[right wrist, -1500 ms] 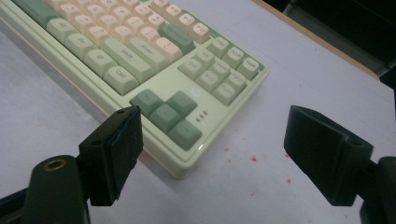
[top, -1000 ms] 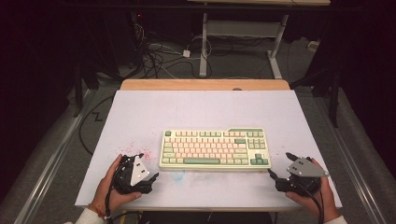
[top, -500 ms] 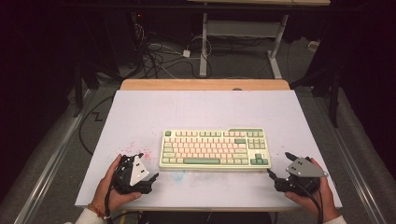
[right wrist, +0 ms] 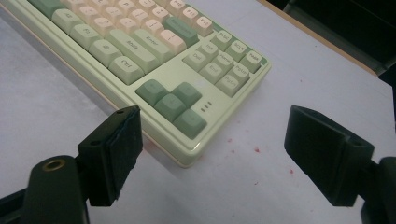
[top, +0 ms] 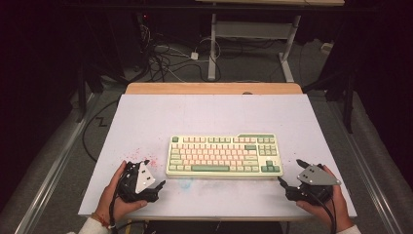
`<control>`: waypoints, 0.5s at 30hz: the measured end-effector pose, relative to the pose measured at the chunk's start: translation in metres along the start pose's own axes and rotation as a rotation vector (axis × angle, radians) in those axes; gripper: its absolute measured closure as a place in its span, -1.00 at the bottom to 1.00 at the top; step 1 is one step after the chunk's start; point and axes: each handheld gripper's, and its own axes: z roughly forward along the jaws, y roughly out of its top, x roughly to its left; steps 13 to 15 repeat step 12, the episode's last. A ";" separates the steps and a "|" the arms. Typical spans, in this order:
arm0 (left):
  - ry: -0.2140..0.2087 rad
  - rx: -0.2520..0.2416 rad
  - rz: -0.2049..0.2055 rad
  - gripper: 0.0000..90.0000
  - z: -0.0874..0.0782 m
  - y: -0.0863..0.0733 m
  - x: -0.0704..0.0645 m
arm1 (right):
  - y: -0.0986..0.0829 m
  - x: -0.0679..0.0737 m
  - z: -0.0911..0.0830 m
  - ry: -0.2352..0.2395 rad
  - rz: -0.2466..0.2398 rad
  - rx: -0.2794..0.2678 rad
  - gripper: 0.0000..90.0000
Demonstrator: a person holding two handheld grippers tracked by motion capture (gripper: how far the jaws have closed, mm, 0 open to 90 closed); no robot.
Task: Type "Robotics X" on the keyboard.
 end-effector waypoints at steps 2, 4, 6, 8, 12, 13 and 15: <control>-0.002 0.002 -0.003 -0.65 0.001 0.000 0.000 | -0.001 0.000 0.001 0.002 0.001 0.002 -0.57; -0.003 0.005 -0.003 -0.65 0.001 0.000 0.000 | -0.001 -0.001 0.001 0.003 0.000 0.004 -0.57; -0.004 0.006 -0.003 -0.65 0.001 0.000 0.000 | -0.001 -0.001 0.001 0.005 -0.002 0.006 -0.57; -0.004 0.006 -0.004 -0.65 0.001 0.000 0.001 | -0.001 0.000 0.001 0.001 -0.005 0.006 -0.58; -0.004 0.005 -0.003 -0.65 0.002 0.001 0.001 | -0.002 -0.001 0.002 0.000 -0.005 0.005 -0.58; -0.004 0.005 -0.003 -0.65 0.002 0.001 0.001 | -0.002 -0.001 0.002 0.000 -0.005 0.005 -0.58; -0.004 0.005 -0.003 -0.65 0.002 0.001 0.001 | -0.002 -0.001 0.002 0.000 -0.005 0.005 -0.58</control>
